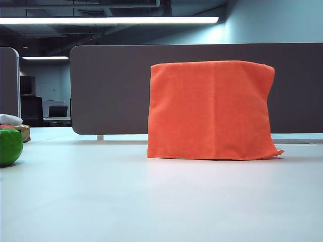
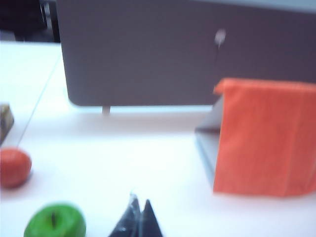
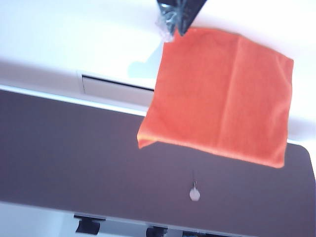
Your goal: Pick up the cloth from the table and use it to cover the mirror.
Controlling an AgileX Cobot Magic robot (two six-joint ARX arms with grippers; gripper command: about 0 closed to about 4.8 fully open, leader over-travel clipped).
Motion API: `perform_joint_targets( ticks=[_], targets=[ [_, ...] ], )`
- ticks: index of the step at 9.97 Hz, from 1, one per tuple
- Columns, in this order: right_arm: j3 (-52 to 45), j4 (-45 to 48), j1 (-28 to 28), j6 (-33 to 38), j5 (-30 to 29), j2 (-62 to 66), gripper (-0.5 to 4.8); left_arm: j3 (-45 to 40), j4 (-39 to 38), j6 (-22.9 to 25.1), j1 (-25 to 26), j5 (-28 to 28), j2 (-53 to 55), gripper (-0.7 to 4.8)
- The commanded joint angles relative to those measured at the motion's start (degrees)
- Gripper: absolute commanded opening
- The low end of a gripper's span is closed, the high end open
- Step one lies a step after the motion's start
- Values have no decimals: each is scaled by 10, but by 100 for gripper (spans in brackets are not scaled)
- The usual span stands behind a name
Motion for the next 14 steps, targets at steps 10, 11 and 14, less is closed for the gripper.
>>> perform_joint_targets(
  ticks=[10,11,14],
  targets=[
    [-324,283,1,95,60,-106,-5,-227,-67,-3,0,-61,-229,-5],
    [-335,296,1,95,46,-106,-5,-262,1,-2,0,3,-229,-5],
    [-348,316,0,95,27,-106,-5,-324,111,26,0,67,-229,-5]
  ],
)
